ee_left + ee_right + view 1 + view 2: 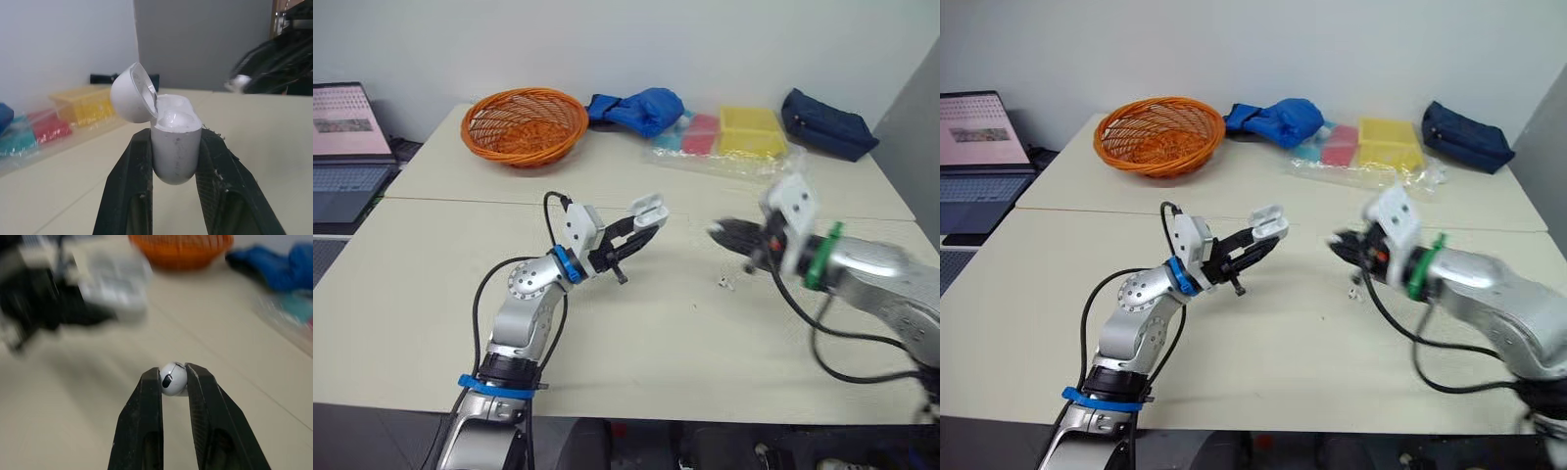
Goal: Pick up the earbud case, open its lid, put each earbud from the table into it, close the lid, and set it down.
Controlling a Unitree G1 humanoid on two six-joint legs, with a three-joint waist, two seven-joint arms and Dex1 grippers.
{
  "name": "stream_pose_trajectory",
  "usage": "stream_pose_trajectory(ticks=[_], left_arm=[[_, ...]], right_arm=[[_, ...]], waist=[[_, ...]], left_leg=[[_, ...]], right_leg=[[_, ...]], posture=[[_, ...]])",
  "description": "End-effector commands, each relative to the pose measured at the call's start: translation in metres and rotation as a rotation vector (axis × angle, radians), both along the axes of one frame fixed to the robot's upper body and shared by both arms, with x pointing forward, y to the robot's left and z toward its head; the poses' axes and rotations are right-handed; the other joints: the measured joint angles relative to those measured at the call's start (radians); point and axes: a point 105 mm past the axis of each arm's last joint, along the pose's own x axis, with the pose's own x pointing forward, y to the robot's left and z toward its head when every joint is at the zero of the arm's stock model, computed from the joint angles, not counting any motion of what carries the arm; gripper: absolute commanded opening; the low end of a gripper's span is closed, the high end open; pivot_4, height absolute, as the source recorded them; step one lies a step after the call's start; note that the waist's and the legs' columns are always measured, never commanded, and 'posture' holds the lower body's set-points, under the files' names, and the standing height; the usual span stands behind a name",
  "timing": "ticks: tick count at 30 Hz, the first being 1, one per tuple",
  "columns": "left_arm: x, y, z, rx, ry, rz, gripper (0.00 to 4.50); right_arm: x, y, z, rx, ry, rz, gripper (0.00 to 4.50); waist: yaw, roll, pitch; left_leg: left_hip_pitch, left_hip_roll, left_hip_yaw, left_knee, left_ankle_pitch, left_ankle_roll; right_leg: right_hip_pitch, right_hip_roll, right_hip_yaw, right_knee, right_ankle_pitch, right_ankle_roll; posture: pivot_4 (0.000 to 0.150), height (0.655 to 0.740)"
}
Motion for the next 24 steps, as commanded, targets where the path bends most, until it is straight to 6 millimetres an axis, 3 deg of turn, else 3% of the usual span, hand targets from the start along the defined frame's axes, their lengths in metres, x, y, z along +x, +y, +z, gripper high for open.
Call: stream_pose_trajectory(ticks=[1, 6, 12, 19, 24], left_arm=[[-0.006, -0.003, 0.01, 0.002, -0.062, -0.044, 0.8], [-0.007, -0.004, 0.01, -0.003, -0.062, -0.046, 0.8], [-0.012, -0.005, 0.006, -0.003, -0.051, -0.051, 0.8], [-0.015, -0.004, 0.004, 0.0, -0.04, -0.042, 0.8], [-0.018, -0.003, 0.005, 0.002, -0.035, -0.039, 0.8]], right_arm=[[-0.018, -0.029, -0.001, -0.231, 0.057, 0.139, 0.36], [-0.04, -0.089, -0.031, -0.432, 0.284, 0.18, 0.36], [-0.058, -0.13, -0.063, -0.536, 0.439, 0.14, 0.36], [-0.057, -0.152, -0.076, -0.582, 0.488, 0.025, 0.36], [-0.057, -0.155, -0.083, -0.569, 0.511, -0.03, 0.36]], waist=[[-0.002, 0.0, 0.0], [0.004, 0.0, 0.0], [0.005, 0.001, 0.0], [0.004, 0.001, 0.0], [0.005, 0.001, 0.0]], left_leg=[[0.0, 0.0, 0.0, 0.0, 0.0, 0.001], [0.001, 0.001, 0.0, -0.001, -0.001, 0.001], [0.002, 0.001, 0.002, 0.002, -0.001, 0.001], [0.003, 0.0, 0.003, 0.004, 0.0, 0.001], [0.003, 0.0, 0.004, 0.004, 0.0, 0.0]], right_leg=[[0.0, 0.001, 0.0, 0.0, 0.0, 0.0], [0.0, 0.001, -0.001, -0.001, -0.001, -0.001], [0.001, 0.0, 0.0, 0.001, 0.0, 0.001], [0.001, 0.0, 0.001, 0.002, 0.001, 0.002], [0.002, 0.0, 0.002, 0.002, 0.001, 0.002]], posture=[[0.15, 0.74], [0.15, 0.74], [0.15, 0.74], [0.15, 0.74], [0.15, 0.74]])
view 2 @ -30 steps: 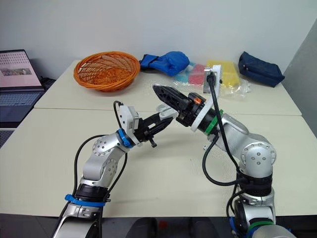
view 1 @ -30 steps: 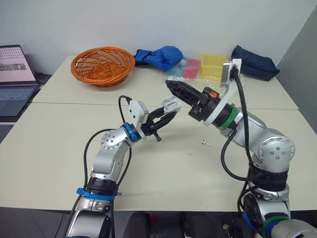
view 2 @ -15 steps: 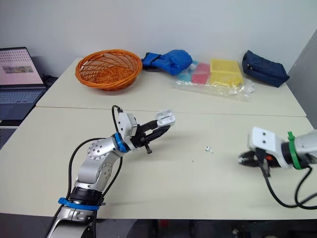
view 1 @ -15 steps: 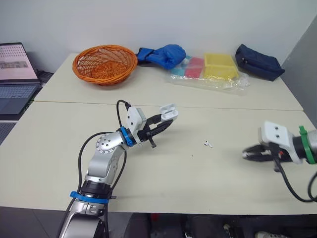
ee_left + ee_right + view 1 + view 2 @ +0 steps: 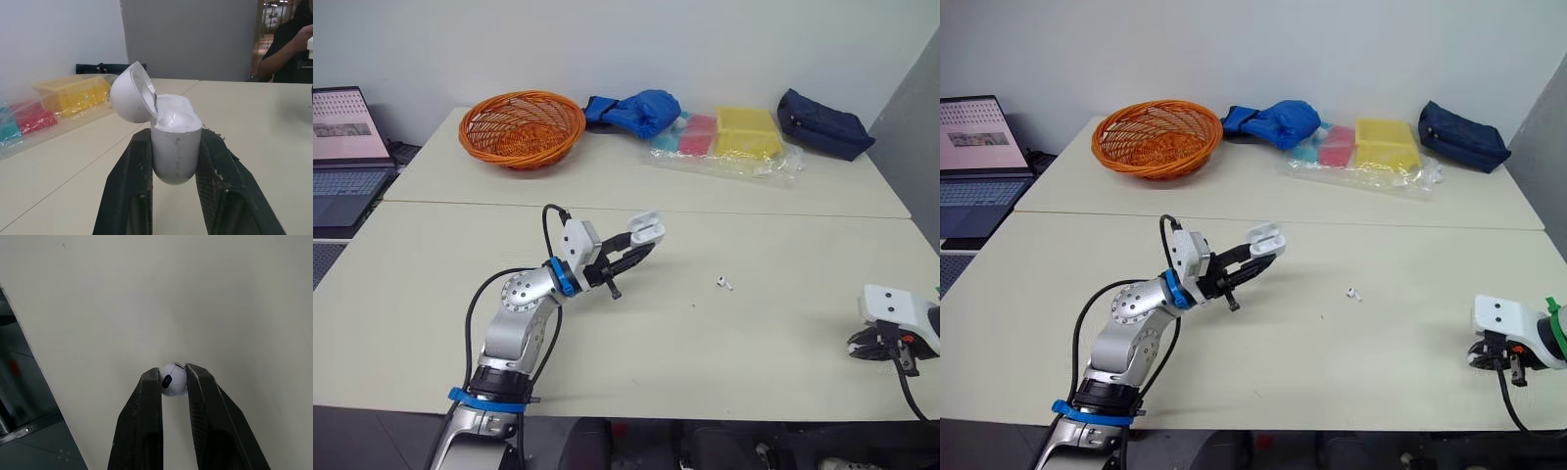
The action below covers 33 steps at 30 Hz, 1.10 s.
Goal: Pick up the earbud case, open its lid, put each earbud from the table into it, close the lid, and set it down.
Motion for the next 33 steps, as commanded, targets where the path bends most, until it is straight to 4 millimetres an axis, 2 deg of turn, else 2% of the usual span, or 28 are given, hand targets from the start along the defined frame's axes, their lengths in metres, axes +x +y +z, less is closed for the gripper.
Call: stream_pose_trajectory(ticks=[1, 3, 4, 6, 12, 16, 22, 24, 29, 33], left_arm=[[-0.006, -0.001, 0.012, -0.011, -0.042, -0.007, 0.8], [-0.007, -0.001, 0.012, -0.01, -0.039, -0.006, 0.8], [-0.007, -0.001, 0.012, -0.01, -0.037, -0.005, 0.8], [-0.009, -0.001, 0.012, -0.009, -0.035, -0.004, 0.8], [-0.01, 0.0, 0.012, -0.003, -0.025, -0.007, 0.8], [-0.011, -0.001, 0.01, -0.005, -0.018, -0.009, 0.8], [-0.012, -0.003, 0.008, -0.013, -0.011, -0.014, 0.8], [-0.013, -0.003, 0.008, -0.013, -0.011, -0.014, 0.8], [-0.012, -0.002, 0.008, -0.015, -0.012, -0.008, 0.8], [-0.012, -0.001, 0.008, -0.017, -0.012, -0.002, 0.8]], right_arm=[[0.001, -0.004, -0.002, -0.019, -0.004, -0.037, 0.36], [0.0, -0.005, -0.007, -0.027, 0.001, -0.042, 0.36], [0.0, -0.005, -0.009, -0.027, -0.001, -0.044, 1.07], [0.003, -0.003, -0.01, -0.018, -0.013, -0.066, 1.65], [0.006, -0.001, -0.01, 0.019, -0.013, -0.089, 3.83], [0.005, -0.003, 0.006, -0.008, -0.011, 0.0, 3.83], [0.007, 0.005, 0.021, -0.103, -0.097, 0.373, 3.83], [0.007, 0.005, 0.022, -0.111, -0.114, 0.424, 3.83], [0.002, -0.009, 0.008, -0.311, -0.159, 0.926, 3.83], [0.005, -0.01, -0.002, -0.303, -0.165, 1.042, 3.83]], waist=[[0.0, 0.0, 0.0], [0.0, 0.0, 0.0], [0.0, 0.0, 0.0], [0.0, 0.0, 0.0], [0.001, 0.0, 0.0], [0.002, 0.001, 0.0], [0.001, 0.002, -0.001], [0.001, 0.002, -0.001], [-0.001, 0.002, -0.001], [-0.001, 0.002, -0.001]], left_leg=[[0.0, 0.0, 0.0, 0.0, 0.0, 0.0], [0.0, 0.0, 0.0, 0.0, 0.0, 0.0], [0.0, 0.0, 0.0, 0.0, 0.0, 0.0], [0.0, 0.0, 0.0, 0.0, 0.0, 0.0], [0.001, 0.0, 0.0, 0.001, 0.0, 0.0], [0.001, 0.0, 0.001, 0.001, 0.0, 0.0], [0.003, 0.0, 0.001, 0.001, 0.0, 0.0], [0.003, 0.0, 0.001, 0.001, 0.0, 0.0], [0.004, 0.0, 0.003, 0.001, 0.0, 0.0], [0.006, 0.0, 0.005, 0.001, 0.0, 0.0]], right_leg=[[0.0, 0.0, 0.0, 0.0, 0.0, 0.0], [0.0, 0.0, 0.0, 0.0, 0.0, 0.0], [0.0, 0.0, 0.0, 0.0, 0.0, 0.0], [0.0, 0.0, 0.0, 0.0, 0.0, 0.0], [0.001, 0.0, 0.0, 0.001, 0.001, 0.001], [0.001, 0.0, 0.001, 0.001, 0.001, 0.001], [0.001, 0.0, 0.001, 0.001, 0.001, 0.001], [0.001, 0.001, 0.001, 0.002, 0.001, 0.001], [0.002, 0.0, 0.002, 0.001, 0.001, 0.001], [0.003, 0.0, 0.004, 0.002, 0.001, 0.001]], posture=[[0.15, 0.74], [0.15, 0.74], [0.15, 0.74], [0.15, 0.74], [0.15, 0.74], [0.15, 0.74], [0.15, 0.74], [0.15, 0.74], [0.15, 0.74], [0.15, 0.74]])
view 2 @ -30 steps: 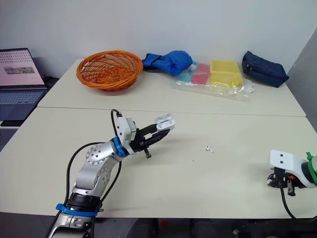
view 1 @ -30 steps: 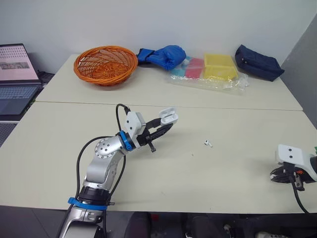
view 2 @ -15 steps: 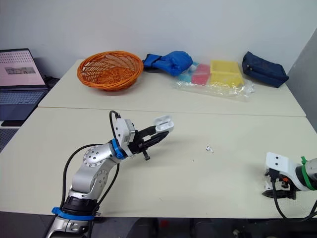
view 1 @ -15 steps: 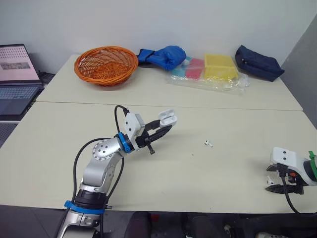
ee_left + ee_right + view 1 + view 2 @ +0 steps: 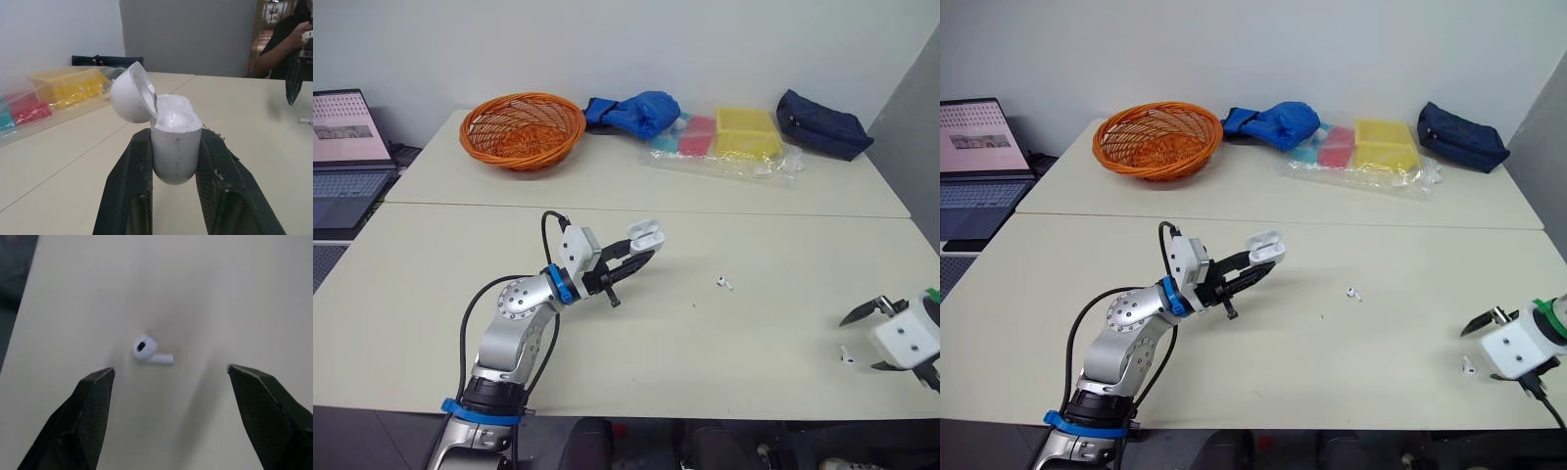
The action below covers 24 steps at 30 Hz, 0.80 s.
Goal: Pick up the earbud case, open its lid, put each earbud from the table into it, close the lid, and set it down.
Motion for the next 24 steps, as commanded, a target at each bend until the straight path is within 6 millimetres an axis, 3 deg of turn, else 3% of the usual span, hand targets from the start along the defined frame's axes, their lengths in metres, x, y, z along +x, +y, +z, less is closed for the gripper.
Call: stream_pose_trajectory(ticks=[1, 7, 15, 18, 22, 24], left_arm=[[-0.004, -0.003, 0.014, -0.028, -0.054, -0.008, 0.8], [-0.005, -0.001, 0.014, -0.025, -0.055, 0.006, 0.8], [-0.005, -0.001, 0.015, -0.028, -0.056, 0.014, 0.8], [-0.005, 0.0, 0.015, -0.026, -0.056, 0.016, 0.8], [-0.005, -0.001, 0.016, -0.029, -0.058, 0.014, 0.8], [-0.005, -0.001, 0.016, -0.029, -0.057, 0.014, 0.8]], right_arm=[[0.0, -0.002, -0.005, -0.023, -0.002, 0.1, 3.83], [0.015, 0.004, -0.015, -0.029, -0.015, 0.164, 3.83], [0.015, 0.014, -0.027, -0.026, 0.041, 0.212, 3.83], [0.02, 0.018, -0.027, -0.022, 0.042, 0.22, 3.28], [0.021, 0.026, -0.027, -0.014, 0.051, 0.25, 1.81], [0.021, 0.027, -0.026, -0.015, 0.057, 0.251, 1.3]], waist=[[-0.001, 0.0, 0.0], [-0.005, 0.001, 0.0], [-0.005, 0.0, 0.0], [-0.01, -0.001, 0.0], [-0.026, -0.001, 0.0], [-0.029, -0.001, 0.001]], left_leg=[[0.001, 0.0, 0.0, 0.0, 0.0, 0.0], [0.012, 0.0, 0.002, -0.001, 0.0, 0.0], [0.019, 0.0, 0.005, -0.001, 0.0, 0.0], [0.024, 0.0, 0.006, -0.002, 0.0, 0.0], [0.029, 0.0, 0.006, -0.002, 0.0, 0.0], [0.031, 0.001, 0.006, -0.002, 0.0, 0.0]], right_leg=[[0.001, 0.0, 0.001, 0.0, 0.0, 0.0], [0.01, -0.001, 0.002, 0.0, -0.002, -0.005], [0.015, -0.002, 0.012, 0.0, -0.002, -0.005], [0.019, -0.002, 0.016, 0.0, -0.002, -0.005], [0.024, -0.002, 0.018, 0.0, -0.002, -0.005], [0.025, -0.002, 0.018, 0.0, -0.002, -0.005]], posture=[[0.15, 0.74], [0.15, 0.74], [0.15, 0.74], [0.15, 0.74], [0.15, 0.74], [0.15, 0.74]])
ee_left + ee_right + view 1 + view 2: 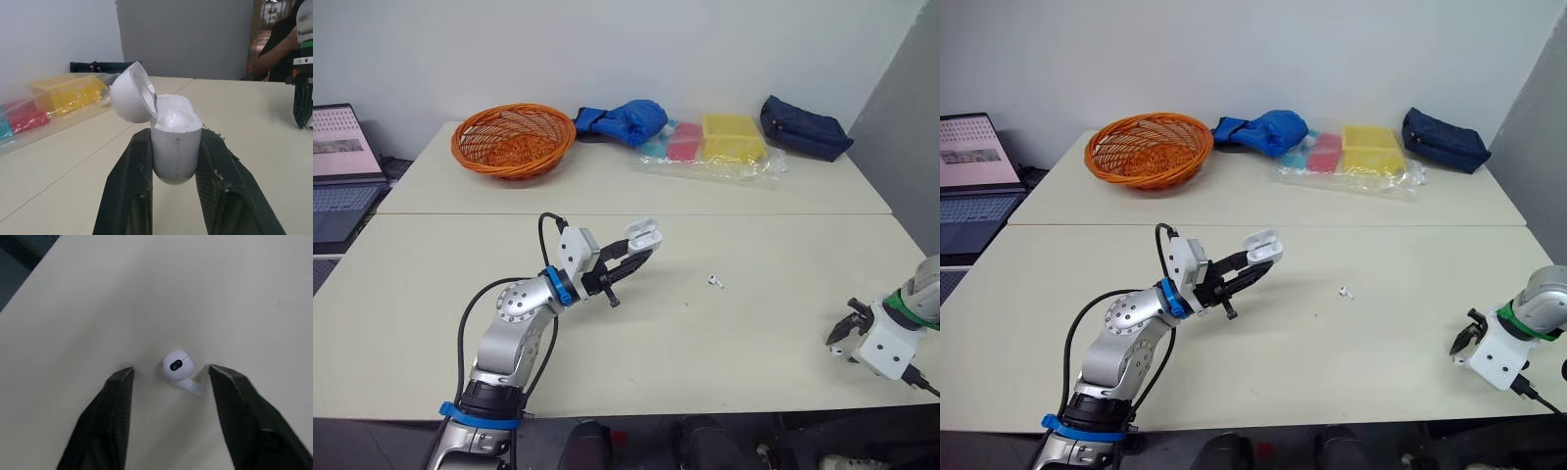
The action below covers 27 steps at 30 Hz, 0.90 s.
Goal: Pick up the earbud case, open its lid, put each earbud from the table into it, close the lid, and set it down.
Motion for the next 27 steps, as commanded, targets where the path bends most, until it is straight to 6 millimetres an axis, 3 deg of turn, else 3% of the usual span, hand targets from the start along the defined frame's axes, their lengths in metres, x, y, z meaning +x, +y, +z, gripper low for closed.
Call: stream_pose_trajectory(ticks=[1, 3, 4, 14, 19, 24, 27], left_arm=[[-0.005, -0.003, 0.016, -0.022, -0.059, -0.019, 0.8], [-0.006, -0.003, 0.015, -0.022, -0.058, -0.019, 0.8], [-0.006, -0.003, 0.015, -0.022, -0.058, -0.018, 0.8], [-0.005, -0.003, 0.014, -0.025, -0.057, -0.015, 0.8], [-0.007, -0.003, 0.013, -0.026, -0.056, -0.017, 0.8], [-0.007, -0.004, 0.009, -0.031, -0.048, -0.024, 0.8], [-0.007, -0.006, 0.009, -0.035, -0.048, -0.03, 0.8]], right_arm=[[0.001, 0.011, -0.001, 0.033, 0.006, 0.031, 1.08], [0.0, 0.012, 0.0, 0.036, 0.014, 0.018, 0.35], [0.001, 0.012, 0.001, 0.039, 0.015, 0.008, 0.28], [-0.002, 0.002, 0.017, 0.117, 0.034, -0.248, 0.28], [-0.014, -0.002, 0.027, 0.276, 0.14, -0.674, 0.28], [-0.017, 0.002, 0.037, 0.489, 0.176, -1.424, 0.28], [-0.018, 0.009, 0.039, 0.56, 0.167, -1.651, 0.28]], waist=[[-0.001, 0.0, 0.0], [-0.001, 0.0, 0.0], [-0.001, 0.0, 0.0], [0.004, 0.0, 0.0], [0.006, 0.0, 0.0], [0.006, 0.0, 0.0], [0.005, 0.0, 0.0]], left_leg=[[0.002, 0.0, 0.0, 0.0, 0.0, 0.0], [0.004, 0.0, 0.0, -0.001, 0.0, 0.0], [0.005, 0.0, 0.0, -0.001, 0.0, 0.0], [0.005, 0.0, 0.002, -0.004, 0.0, 0.0], [0.004, -0.002, 0.003, -0.007, 0.0, 0.0], [0.002, -0.001, 0.001, -0.007, 0.0, 0.0], [0.001, -0.002, -0.001, -0.007, 0.0, 0.0]], right_leg=[[0.001, -0.001, 0.0, 0.0, 0.0, 0.0], [0.003, -0.002, 0.0, 0.0, 0.0, 0.0], [0.003, -0.002, 0.001, 0.0, 0.0, 0.0], [0.003, -0.008, 0.002, -0.001, -0.001, 0.001], [0.003, -0.012, 0.002, -0.002, -0.002, 0.003], [0.002, -0.013, 0.0, -0.002, -0.003, 0.004], [0.001, -0.012, -0.001, -0.002, -0.003, 0.005]], posture=[[0.15, 0.74], [0.15, 0.74], [0.15, 0.74], [0.15, 0.74], [0.15, 0.74], [0.15, 0.74], [0.15, 0.74]])
